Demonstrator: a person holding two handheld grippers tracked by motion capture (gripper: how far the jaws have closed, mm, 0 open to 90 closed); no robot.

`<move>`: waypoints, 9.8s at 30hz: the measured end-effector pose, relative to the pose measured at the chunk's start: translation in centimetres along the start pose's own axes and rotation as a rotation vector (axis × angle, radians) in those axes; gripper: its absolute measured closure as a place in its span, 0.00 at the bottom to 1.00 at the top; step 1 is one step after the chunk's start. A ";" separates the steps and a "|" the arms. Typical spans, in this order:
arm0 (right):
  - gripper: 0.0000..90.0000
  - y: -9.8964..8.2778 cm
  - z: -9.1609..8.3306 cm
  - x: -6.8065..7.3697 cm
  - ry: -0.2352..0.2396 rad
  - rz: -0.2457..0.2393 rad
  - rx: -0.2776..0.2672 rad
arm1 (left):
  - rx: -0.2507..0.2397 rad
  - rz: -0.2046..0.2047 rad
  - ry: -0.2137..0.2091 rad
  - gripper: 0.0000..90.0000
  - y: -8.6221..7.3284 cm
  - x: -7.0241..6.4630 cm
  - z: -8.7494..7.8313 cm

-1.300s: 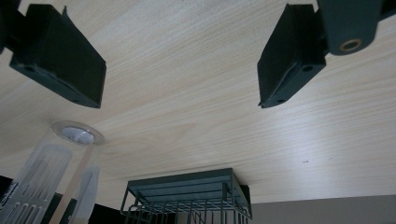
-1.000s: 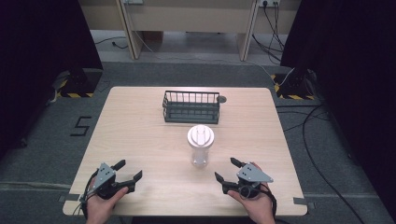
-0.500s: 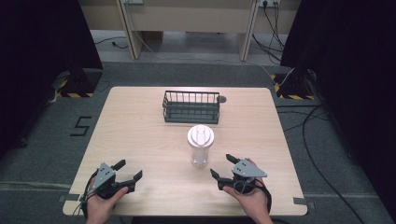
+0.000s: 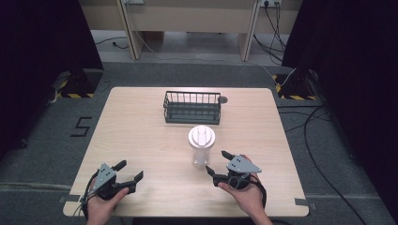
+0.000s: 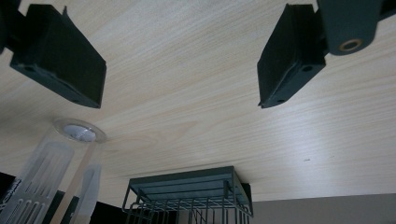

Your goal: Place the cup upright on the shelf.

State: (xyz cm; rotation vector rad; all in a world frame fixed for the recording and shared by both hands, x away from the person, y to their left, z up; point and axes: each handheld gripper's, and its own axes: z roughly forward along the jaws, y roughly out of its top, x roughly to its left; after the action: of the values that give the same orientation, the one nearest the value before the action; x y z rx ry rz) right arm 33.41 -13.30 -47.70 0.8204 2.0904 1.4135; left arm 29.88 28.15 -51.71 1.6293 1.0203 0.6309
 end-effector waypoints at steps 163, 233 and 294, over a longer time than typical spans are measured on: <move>0.20 8.5 9.2 -5.1 -0.085 0.084 -0.010 | -0.009 -0.002 -0.023 0.17 0.2 -0.1 0.1; 0.20 14.9 13.0 -8.8 -0.150 0.121 -0.013 | -0.016 -0.014 -0.027 0.18 0.2 -0.1 0.2; 0.20 15.2 20.8 -11.9 -0.239 0.195 0.105 | -0.020 -0.023 -0.034 0.18 0.2 0.1 0.1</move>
State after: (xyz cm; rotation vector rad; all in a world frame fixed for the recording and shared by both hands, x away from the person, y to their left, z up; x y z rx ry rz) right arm 59.06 -4.00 -40.06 1.2017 1.9557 1.2382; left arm 30.10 28.11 -51.53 1.6031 1.0034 0.5939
